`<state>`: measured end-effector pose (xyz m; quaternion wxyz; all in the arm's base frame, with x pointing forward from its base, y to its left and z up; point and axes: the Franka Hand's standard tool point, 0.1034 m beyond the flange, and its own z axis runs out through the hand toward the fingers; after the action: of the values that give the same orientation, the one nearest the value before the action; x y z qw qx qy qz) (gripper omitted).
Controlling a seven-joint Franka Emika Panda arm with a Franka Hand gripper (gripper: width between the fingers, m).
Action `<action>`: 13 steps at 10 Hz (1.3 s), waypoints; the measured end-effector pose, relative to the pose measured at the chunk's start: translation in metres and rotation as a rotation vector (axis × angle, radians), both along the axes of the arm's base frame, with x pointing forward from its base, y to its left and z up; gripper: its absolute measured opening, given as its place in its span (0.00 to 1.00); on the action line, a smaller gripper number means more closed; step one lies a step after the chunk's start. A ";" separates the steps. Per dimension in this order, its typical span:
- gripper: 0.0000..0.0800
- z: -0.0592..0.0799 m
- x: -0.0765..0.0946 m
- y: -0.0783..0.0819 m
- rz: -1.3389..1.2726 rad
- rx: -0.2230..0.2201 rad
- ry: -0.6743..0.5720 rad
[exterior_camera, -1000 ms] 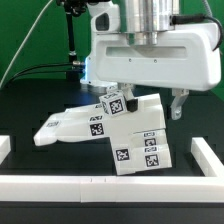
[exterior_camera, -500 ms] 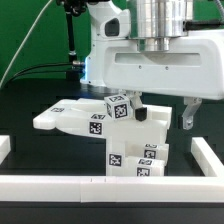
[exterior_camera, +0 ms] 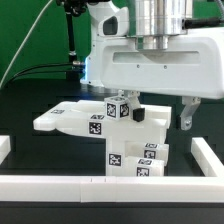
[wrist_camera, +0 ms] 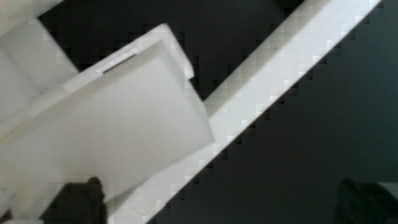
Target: Assemble chair
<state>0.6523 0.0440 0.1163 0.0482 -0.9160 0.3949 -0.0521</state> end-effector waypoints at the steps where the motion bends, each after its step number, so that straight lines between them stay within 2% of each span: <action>1: 0.81 0.007 -0.001 -0.002 0.001 0.009 0.007; 4: 0.81 0.029 -0.001 -0.010 0.059 0.022 0.009; 6: 0.81 0.061 -0.003 -0.031 0.251 0.015 -0.034; 7: 0.81 0.068 -0.006 -0.040 0.364 -0.001 -0.054; 9: 0.81 0.064 -0.021 -0.054 0.697 -0.054 -0.082; 10: 0.81 0.065 -0.022 -0.063 0.718 -0.039 -0.111; 11: 0.81 0.073 -0.019 -0.088 0.640 -0.012 -0.162; 12: 0.81 0.071 -0.021 -0.096 0.714 -0.051 -0.141; 13: 0.81 0.070 -0.021 -0.092 0.790 -0.067 -0.140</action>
Offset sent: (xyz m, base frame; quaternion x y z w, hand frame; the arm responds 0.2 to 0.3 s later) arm -0.0109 -0.0116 0.0357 0.0039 -0.0588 -0.0497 0.9970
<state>0.6314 -0.0482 0.1866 0.0616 -0.9926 0.0064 -0.1046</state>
